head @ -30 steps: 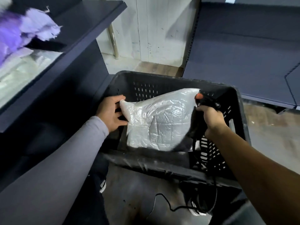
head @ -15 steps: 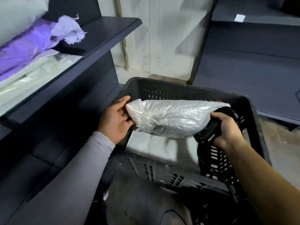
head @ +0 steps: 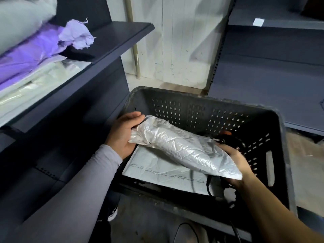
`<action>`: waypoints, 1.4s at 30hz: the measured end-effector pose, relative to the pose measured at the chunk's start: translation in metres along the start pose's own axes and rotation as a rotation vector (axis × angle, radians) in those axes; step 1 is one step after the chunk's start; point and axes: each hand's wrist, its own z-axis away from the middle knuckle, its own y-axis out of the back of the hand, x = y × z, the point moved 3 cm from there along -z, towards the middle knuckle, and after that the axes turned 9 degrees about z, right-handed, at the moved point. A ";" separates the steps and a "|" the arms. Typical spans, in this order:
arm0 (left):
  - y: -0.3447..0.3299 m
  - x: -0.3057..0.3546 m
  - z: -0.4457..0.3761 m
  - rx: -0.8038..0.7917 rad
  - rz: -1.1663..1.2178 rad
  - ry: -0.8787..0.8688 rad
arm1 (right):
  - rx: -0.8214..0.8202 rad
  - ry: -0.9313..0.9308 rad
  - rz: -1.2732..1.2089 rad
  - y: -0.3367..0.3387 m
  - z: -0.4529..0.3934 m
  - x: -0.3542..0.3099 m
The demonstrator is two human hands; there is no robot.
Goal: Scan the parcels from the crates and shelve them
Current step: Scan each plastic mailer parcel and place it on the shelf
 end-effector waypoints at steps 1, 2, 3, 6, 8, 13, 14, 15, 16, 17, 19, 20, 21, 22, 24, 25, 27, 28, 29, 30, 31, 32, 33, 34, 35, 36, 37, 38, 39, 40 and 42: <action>-0.003 0.000 0.002 -0.005 -0.014 -0.007 | 0.002 -0.015 -0.004 0.001 0.001 0.003; -0.004 -0.001 0.001 -0.006 -0.027 -0.013 | -0.028 -0.031 -0.043 -0.001 0.005 0.003; -0.005 -0.002 0.001 -0.010 -0.040 -0.018 | -0.042 -0.024 -0.063 0.002 0.003 0.005; -0.012 -0.001 0.003 -0.014 -0.068 -0.045 | -0.034 -0.040 -0.114 0.000 0.002 -0.002; -0.014 0.000 0.002 0.003 -0.081 -0.067 | -0.032 -0.107 -0.233 -0.002 -0.002 -0.002; -0.022 0.002 0.002 0.048 -0.072 -0.111 | -0.063 -0.172 -0.287 -0.003 -0.004 -0.016; -0.024 0.003 0.002 0.050 -0.063 -0.117 | -0.055 -0.148 -0.263 -0.001 -0.006 -0.021; -0.025 0.003 0.002 0.053 -0.053 -0.126 | -0.033 -0.119 -0.231 0.001 -0.007 -0.027; -0.027 0.003 0.002 0.058 -0.043 -0.136 | -0.014 -0.091 -0.208 0.003 -0.008 -0.033; -0.029 0.003 0.002 0.063 -0.040 -0.149 | -0.011 -0.092 -0.215 0.005 -0.010 -0.037; -0.032 0.005 0.002 0.074 -0.062 -0.183 | 0.013 -0.095 -0.181 0.005 -0.010 -0.048; -0.034 0.006 0.001 0.076 -0.079 -0.199 | 0.041 -0.084 -0.161 0.006 -0.011 -0.052; -0.036 0.008 0.001 0.079 -0.092 -0.206 | 0.047 -0.068 -0.165 0.005 -0.010 -0.059; -0.037 0.009 0.001 0.081 -0.095 -0.205 | 0.053 -0.057 -0.150 0.004 -0.008 -0.065; -0.039 0.012 0.001 0.082 -0.100 -0.194 | 0.050 -0.052 -0.142 0.003 -0.009 -0.072; -0.040 0.013 0.002 0.083 -0.106 -0.186 | 0.051 -0.037 -0.123 0.002 -0.005 -0.079; -0.041 0.014 0.000 0.084 -0.102 -0.163 | 0.068 0.009 -0.056 0.000 -0.003 -0.092; -0.041 0.014 -0.001 0.086 -0.090 -0.149 | 0.062 0.034 -0.017 -0.002 -0.002 -0.099; -0.042 0.014 0.000 0.089 -0.077 -0.135 | 0.065 0.067 0.011 -0.004 0.001 -0.106; -0.043 0.016 0.001 0.091 -0.062 -0.125 | 0.078 0.088 0.017 -0.005 0.002 -0.111; -0.045 0.018 0.002 0.092 -0.048 -0.123 | 0.114 0.098 0.007 -0.005 0.005 -0.118; -0.046 0.021 0.002 0.093 -0.033 -0.120 | 0.139 0.107 -0.005 -0.005 0.007 -0.123; -0.047 0.024 0.003 0.089 -0.019 -0.118 | 0.149 0.108 -0.017 -0.007 0.011 -0.128; -0.046 0.028 0.002 0.090 -0.002 -0.113 | 0.147 0.107 -0.023 -0.010 0.012 -0.132; -0.046 0.031 0.002 0.082 0.010 -0.096 | 0.145 0.119 -0.026 -0.012 0.013 -0.135; -0.044 0.033 0.000 0.077 0.004 -0.072 | 0.150 0.132 -0.037 -0.013 0.015 -0.139; -0.043 0.037 0.000 0.054 -0.029 -0.054 | 0.148 0.146 -0.039 -0.015 0.016 -0.141; -0.044 0.040 0.001 0.013 -0.057 -0.033 | 0.149 0.154 -0.038 -0.015 0.017 -0.143; -0.045 0.042 0.004 -0.047 -0.069 -0.011 | 0.149 0.165 -0.028 -0.015 0.019 -0.146; -0.045 0.042 0.006 -0.097 -0.067 0.014 | 0.155 0.180 -0.009 -0.015 0.021 -0.148; -0.046 0.045 0.012 -0.158 -0.071 0.067 | 0.184 0.223 0.045 -0.017 0.026 -0.152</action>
